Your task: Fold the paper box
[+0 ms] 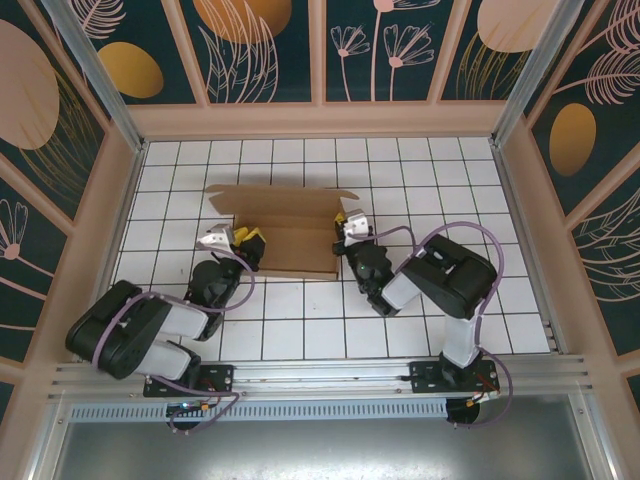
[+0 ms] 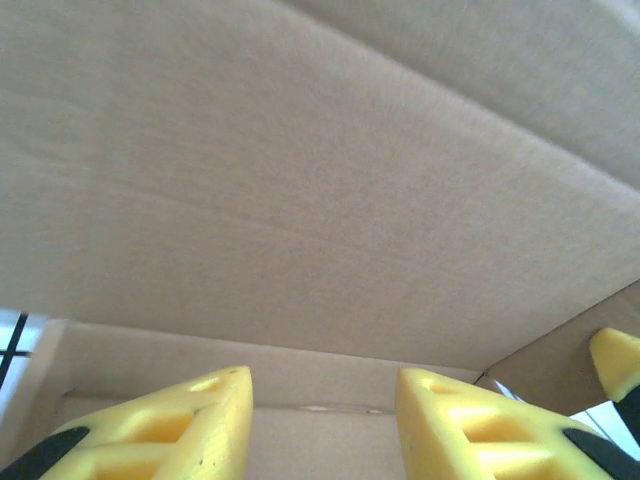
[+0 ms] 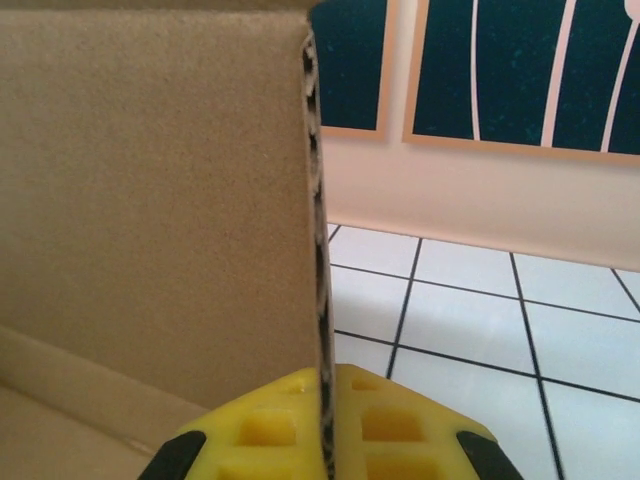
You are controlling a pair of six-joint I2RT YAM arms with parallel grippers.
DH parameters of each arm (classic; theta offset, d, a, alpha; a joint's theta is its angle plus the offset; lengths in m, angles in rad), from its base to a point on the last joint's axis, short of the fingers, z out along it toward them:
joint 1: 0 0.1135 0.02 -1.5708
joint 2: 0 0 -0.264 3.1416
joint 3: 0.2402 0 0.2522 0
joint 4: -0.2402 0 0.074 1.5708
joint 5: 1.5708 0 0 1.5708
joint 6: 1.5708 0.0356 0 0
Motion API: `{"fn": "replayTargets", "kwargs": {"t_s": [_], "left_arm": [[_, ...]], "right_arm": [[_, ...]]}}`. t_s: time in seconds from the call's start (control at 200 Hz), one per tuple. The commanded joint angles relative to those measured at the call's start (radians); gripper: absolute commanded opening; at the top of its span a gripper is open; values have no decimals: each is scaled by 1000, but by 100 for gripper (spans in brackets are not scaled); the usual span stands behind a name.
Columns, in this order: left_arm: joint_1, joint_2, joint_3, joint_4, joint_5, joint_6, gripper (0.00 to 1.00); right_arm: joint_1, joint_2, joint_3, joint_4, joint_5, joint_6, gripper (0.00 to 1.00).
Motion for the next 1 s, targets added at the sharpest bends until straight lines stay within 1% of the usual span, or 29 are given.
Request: {"fn": "replayTargets", "kwargs": {"t_s": [0.0,0.04,0.09,0.155,0.2,0.235,0.28,0.31,0.325,0.385,0.42,0.51,0.576,0.691,0.716,0.741,0.791,0.826,0.881,0.946,0.996], "left_arm": [[-3,-90,28,-174,45,-14,43],[-3,-136,30,-235,55,-9,44],[-3,-208,27,-310,43,7,44],[-4,-317,19,-412,-20,33,47],[-3,-385,6,-452,-40,84,50],[-2,-425,11,-494,-85,111,51],[3,-449,30,-548,-144,128,54],[14,-448,44,-567,-146,149,55],[20,-445,53,-578,-146,158,56],[49,-424,91,-608,-152,188,59],[79,-408,103,-609,-127,197,60],[189,-356,145,-625,-14,208,61],[256,-315,187,-630,92,230,61],[271,-239,302,-718,186,333,61],[271,-223,327,-741,208,348,61],[272,-213,346,-757,229,362,60],[272,-205,364,-768,260,392,61],[274,-204,374,-777,262,415,61],[289,-203,393,-800,288,457,62],[329,-192,420,-827,356,487,61],[363,-184,434,-831,403,503,59]], "right_arm": [[-71,-42,-34,38,-158,-25,0],[-88,-48,-37,27,-195,-39,0],[-106,-54,-44,22,-239,-58,0],[-125,-63,-53,13,-300,-70,0],[-136,-72,-57,2,-338,-69,0],[-146,-77,-61,-5,-373,-68,0],[-158,-85,-63,-19,-418,-67,0],[-163,-89,-62,-32,-422,-69,0],[-165,-92,-61,-40,-450,-69,0],[-177,-100,-57,-63,-484,-64,0],[-184,-104,-57,-70,-497,-60,0],[-204,-117,-59,-85,-529,-48,0],[-228,-137,-54,-127,-586,-41,0],[-237,-183,-21,-254,-662,-71,0],[-268,-191,-11,-281,-681,-77,0],[-274,-199,1,-314,-697,-84,5],[-283,-221,28,-386,-718,-100,21],[-289,-237,45,-436,-734,-112,29],[-297,-268,55,-478,-753,-131,37],[-303,-300,46,-481,-756,-155,46],[-311,-323,48,-503,-778,-177,47]]}}
